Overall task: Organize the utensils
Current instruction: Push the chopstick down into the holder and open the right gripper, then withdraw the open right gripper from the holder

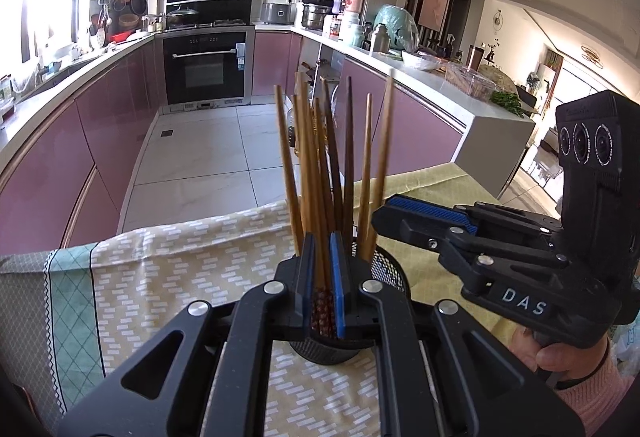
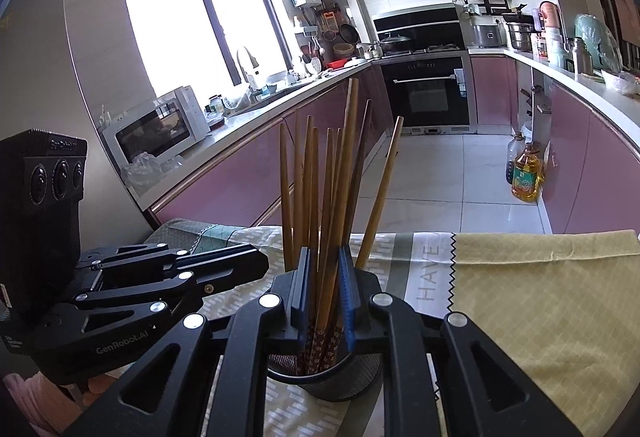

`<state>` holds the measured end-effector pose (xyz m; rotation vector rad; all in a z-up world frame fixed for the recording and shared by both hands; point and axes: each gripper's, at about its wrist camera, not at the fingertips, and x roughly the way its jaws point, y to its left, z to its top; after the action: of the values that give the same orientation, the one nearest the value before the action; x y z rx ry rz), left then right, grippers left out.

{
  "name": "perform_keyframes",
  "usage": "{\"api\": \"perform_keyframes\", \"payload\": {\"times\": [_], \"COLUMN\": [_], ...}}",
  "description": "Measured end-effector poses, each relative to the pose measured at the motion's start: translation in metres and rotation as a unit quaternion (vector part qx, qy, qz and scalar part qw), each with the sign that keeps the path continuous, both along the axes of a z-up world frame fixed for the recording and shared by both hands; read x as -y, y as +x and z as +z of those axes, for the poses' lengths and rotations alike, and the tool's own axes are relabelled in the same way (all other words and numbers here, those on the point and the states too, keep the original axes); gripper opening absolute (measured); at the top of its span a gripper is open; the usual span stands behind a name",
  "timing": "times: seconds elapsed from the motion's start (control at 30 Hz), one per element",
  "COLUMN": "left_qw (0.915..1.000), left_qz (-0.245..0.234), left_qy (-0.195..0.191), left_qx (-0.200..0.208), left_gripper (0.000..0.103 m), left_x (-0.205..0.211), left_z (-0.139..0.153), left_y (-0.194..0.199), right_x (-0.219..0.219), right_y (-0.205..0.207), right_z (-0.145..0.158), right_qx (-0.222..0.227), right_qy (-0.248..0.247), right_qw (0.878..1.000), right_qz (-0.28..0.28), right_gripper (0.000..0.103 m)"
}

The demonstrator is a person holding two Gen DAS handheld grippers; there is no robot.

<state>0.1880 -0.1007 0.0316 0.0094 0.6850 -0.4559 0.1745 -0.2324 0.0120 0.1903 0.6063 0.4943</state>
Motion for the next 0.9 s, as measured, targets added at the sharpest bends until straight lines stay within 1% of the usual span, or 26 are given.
{"api": "perform_keyframes", "payload": {"times": [0.03, 0.1, 0.17, 0.2, 0.23, 0.27, 0.3, 0.33, 0.37, 0.4, 0.43, 0.47, 0.5, 0.53, 0.57, 0.63, 0.7, 0.83, 0.9], "left_qw": [1.0, 0.9999, 0.9999, 0.9999, 0.9998, 0.9997, 0.9995, 0.9993, 0.9989, 0.9985, 0.9979, 0.9973, 0.9964, 0.9956, 0.9947, 0.9919, 0.9893, 0.985, 0.9824], "left_qz": [0.002, 0.006, 0.011, 0.012, 0.015, 0.02, 0.024, 0.028, 0.035, 0.042, 0.048, 0.055, 0.063, 0.07, 0.077, 0.094, 0.105, 0.122, 0.131], "left_qy": [-0.005, -0.009, -0.01, -0.011, -0.012, -0.012, -0.011, -0.011, -0.01, -0.009, -0.009, -0.011, -0.014, -0.016, -0.016, -0.012, -0.005, 0.003, 0.003], "left_qx": [-0.002, -0.004, -0.002, 0.001, 0.004, 0.009, 0.016, 0.022, 0.029, 0.036, 0.043, 0.048, 0.054, 0.06, 0.066, 0.085, 0.101, 0.122, 0.133], "left_gripper": [0.014, 0.016, 0.022, 0.024, 0.029, 0.033, 0.035, 0.042, 0.05, 0.055, 0.065, 0.075, 0.08, 0.087, 0.091, 0.098, 0.098, 0.098, 0.098], "left_x": [-0.003, -0.008, -0.013, -0.015, -0.017, -0.019, -0.022, -0.025, -0.028, -0.031, -0.037, -0.041, -0.046, -0.051, -0.054, -0.061, -0.065, -0.071, -0.075], "left_z": [-0.002, -0.006, -0.011, -0.012, -0.013, -0.014, -0.015, -0.016, -0.017, -0.017, -0.019, -0.019, -0.019, -0.019, -0.018, -0.018, -0.017, -0.017, -0.017], "left_y": [0.0, -0.003, -0.008, -0.012, -0.016, -0.021, -0.026, -0.031, -0.036, -0.041, -0.048, -0.052, -0.057, -0.062, -0.065, -0.075, -0.084, -0.1, -0.108], "right_x": [0.001, 0.001, 0.001, 0.001, 0.001, 0.001, 0.001, 0.002, 0.002, 0.002, 0.002, 0.002, 0.003, 0.003, 0.004, 0.003, 0.0, -0.009, -0.012], "right_y": [-0.001, -0.004, -0.008, -0.01, -0.013, -0.016, -0.02, -0.024, -0.03, -0.036, -0.041, -0.048, -0.054, -0.06, -0.065, -0.071, -0.08, -0.091, -0.098], "right_z": [-0.001, -0.003, -0.003, -0.003, -0.003, -0.003, -0.004, -0.003, -0.003, -0.002, -0.001, -0.001, 0.0, 0.0, 0.001, -0.001, -0.003, -0.007, -0.009], "right_qx": [-0.001, -0.002, -0.003, -0.002, -0.001, 0.001, 0.003, 0.006, 0.011, 0.019, 0.026, 0.034, 0.043, 0.052, 0.059, 0.066, 0.078, 0.106, 0.117], "right_qy": [0.0, 0.001, 0.001, 0.0, 0.0, 0.001, 0.0, -0.001, -0.001, -0.002, -0.004, -0.007, -0.01, -0.013, -0.017, -0.03, -0.044, -0.067, -0.068], "right_qw": [1.0, 1.0, 1.0, 1.0, 1.0, 1.0, 1.0, 1.0, 1.0, 1.0, 1.0, 0.999, 0.999, 0.998, 0.997, 0.995, 0.993, 0.988, 0.986], "right_qz": [0.0, 0.001, 0.003, 0.003, 0.003, 0.003, 0.002, 0.0, -0.005, -0.012, -0.017, -0.024, -0.031, -0.042, -0.05, -0.061, -0.077, -0.091, -0.096], "right_gripper": [0.014, 0.015, 0.019, 0.024, 0.028, 0.029, 0.033, 0.041, 0.047, 0.057, 0.064, 0.069, 0.081, 0.089, 0.089, 0.091, 0.096, 0.096, 0.096]}}
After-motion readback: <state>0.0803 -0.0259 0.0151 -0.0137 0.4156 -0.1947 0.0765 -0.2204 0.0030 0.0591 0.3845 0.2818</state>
